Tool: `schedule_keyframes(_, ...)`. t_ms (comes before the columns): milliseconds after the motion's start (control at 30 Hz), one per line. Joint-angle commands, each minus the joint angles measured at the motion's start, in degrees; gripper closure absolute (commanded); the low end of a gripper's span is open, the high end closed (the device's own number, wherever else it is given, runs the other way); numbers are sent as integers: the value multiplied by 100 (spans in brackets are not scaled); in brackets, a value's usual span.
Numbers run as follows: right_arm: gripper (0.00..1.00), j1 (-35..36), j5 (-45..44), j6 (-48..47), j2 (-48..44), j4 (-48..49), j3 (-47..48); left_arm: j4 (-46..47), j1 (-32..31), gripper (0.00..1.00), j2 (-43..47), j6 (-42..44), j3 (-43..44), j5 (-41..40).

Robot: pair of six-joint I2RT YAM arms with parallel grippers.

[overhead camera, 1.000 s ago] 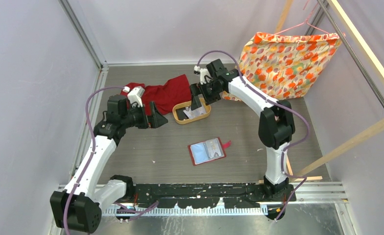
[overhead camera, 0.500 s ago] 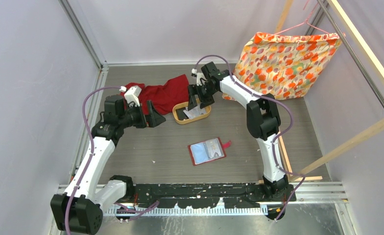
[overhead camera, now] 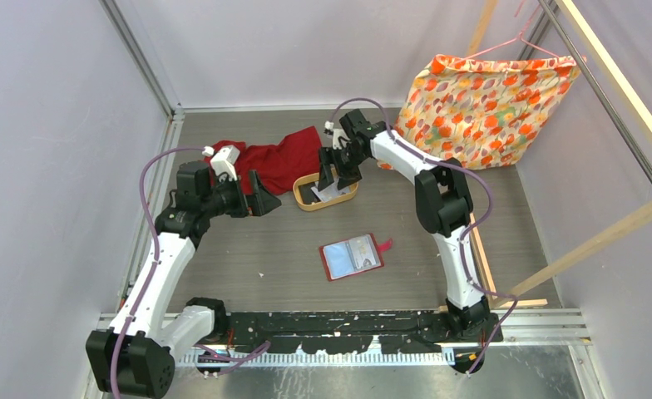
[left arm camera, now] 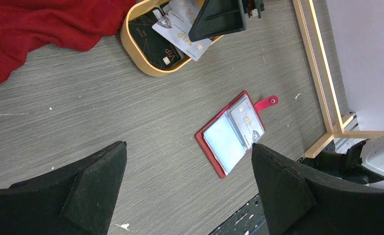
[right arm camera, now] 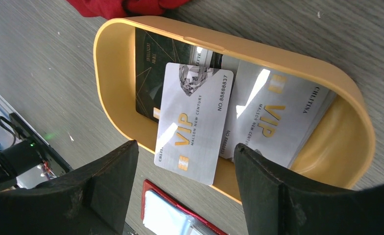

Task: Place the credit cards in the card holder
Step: Pick up the credit card from the storage box.

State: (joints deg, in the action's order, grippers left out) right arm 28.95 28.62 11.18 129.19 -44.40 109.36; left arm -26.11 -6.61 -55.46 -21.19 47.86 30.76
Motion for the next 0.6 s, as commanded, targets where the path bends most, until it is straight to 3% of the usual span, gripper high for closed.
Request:
schedule_keyframes(0,25,143,24,74,157,-25,141,219,53,0,132,-30,4,121)
schedule_keyframes(233,28,203,-229,10,313,-169,261,214,70,0,150,-34,4,118)
schedule_keyframes(567,56,217,-308,-29,285,-191,337,220,79,0,150,-43,-4,123)
